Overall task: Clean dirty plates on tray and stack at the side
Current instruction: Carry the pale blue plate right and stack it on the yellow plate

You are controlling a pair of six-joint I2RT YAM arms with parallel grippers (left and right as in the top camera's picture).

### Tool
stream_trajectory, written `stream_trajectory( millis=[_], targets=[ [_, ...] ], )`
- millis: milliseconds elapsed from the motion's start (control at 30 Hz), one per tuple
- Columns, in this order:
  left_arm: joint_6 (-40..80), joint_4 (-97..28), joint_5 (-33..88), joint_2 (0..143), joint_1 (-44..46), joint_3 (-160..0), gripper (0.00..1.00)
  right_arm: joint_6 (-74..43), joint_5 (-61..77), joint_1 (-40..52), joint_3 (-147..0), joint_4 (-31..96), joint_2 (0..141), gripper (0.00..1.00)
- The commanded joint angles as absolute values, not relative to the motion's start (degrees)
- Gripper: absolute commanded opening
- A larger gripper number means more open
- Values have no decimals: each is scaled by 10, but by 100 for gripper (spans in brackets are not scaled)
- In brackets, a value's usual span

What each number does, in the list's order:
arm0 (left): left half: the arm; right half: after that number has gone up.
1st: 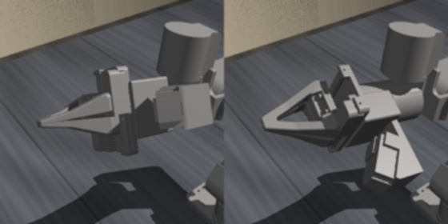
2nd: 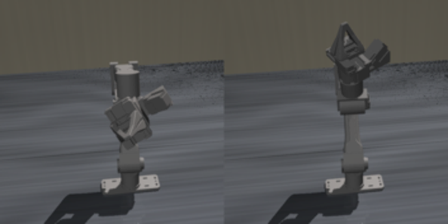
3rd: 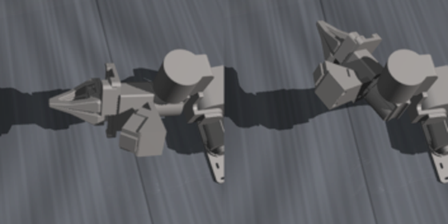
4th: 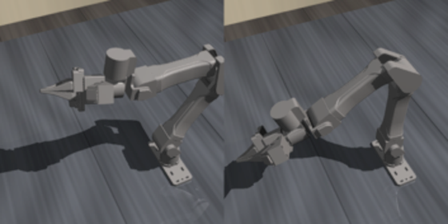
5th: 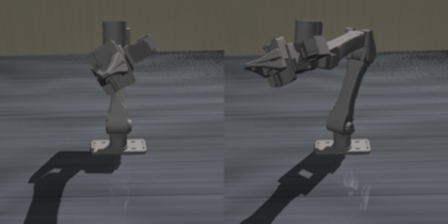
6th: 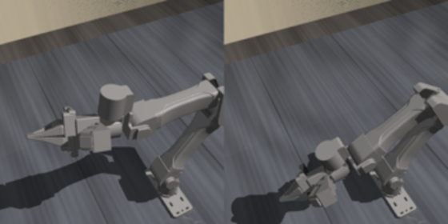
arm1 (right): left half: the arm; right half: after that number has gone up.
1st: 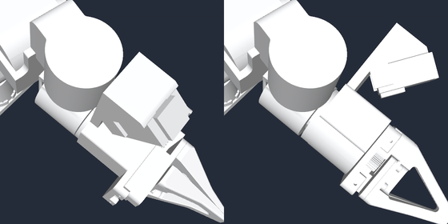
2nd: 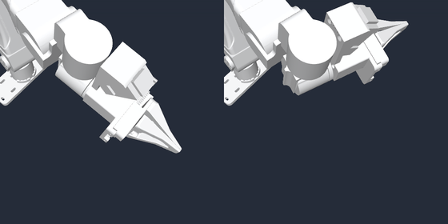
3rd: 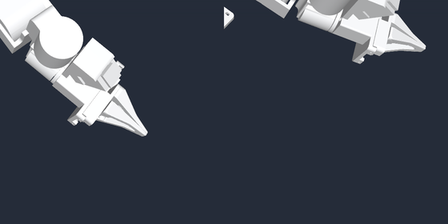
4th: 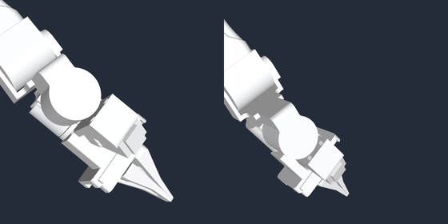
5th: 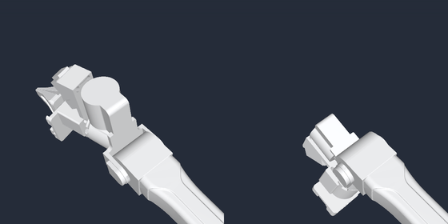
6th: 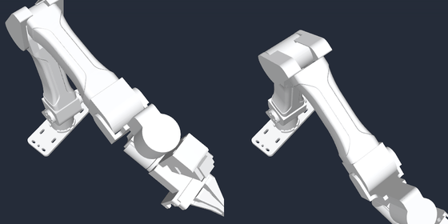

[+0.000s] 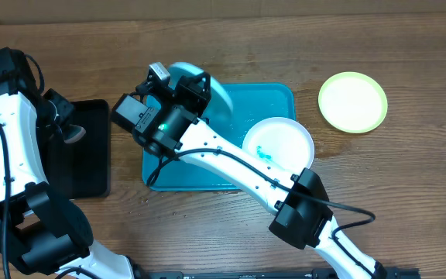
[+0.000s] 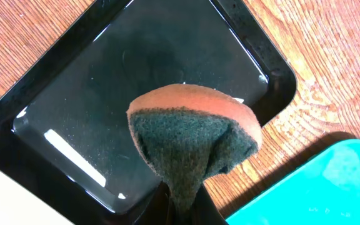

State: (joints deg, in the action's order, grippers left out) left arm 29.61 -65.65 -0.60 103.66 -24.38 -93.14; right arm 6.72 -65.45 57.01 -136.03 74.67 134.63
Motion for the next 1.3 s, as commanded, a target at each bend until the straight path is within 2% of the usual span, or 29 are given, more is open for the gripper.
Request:
stream_trajectory(
  millis=[0,167,233,400,533,800,1000,1133,1167,1200,1233,1267],
  targets=[
    [274,-658,3,1039,-244,-930,4,53,-413,532,-1372,738,1324,4],
    [274,-656,3,1039,-244,-930,4,-60,-377,470,-1400,775,1285,4],
    [274,-656,4,1039,-244,-930,4,-65,-325,433,-1406,787,1260,4],
    [272,-656,11,1039,-244,-930,4,-65,-78,270,-1406,842,1207,4],
    [272,-656,11,1039,-244,-930,4,-65,32,125,-1401,908,1210,4],
    [272,-651,11,1039,-244,-930,4,-92,52,-91,-1332,941,1213,4],
    [272,-651,11,1039,-244,-930,4,-92,46,-174,-1233,880,1213,4],
    [272,-650,11,1039,-244,-930,4,-92,47,-193,-1162,824,1213,4],
    [272,-650,11,1039,-244,-930,4,-92,49,-193,-1146,808,1213,7],
    [272,-650,11,1039,-244,-930,4,-92,49,-193,-1132,792,1213,15],
    [272,-649,11,1039,-244,-930,4,-92,49,-192,-1117,775,1213,31],
    [272,-649,12,1039,-244,-930,4,-92,50,-190,-1106,760,1213,37]
  ],
)
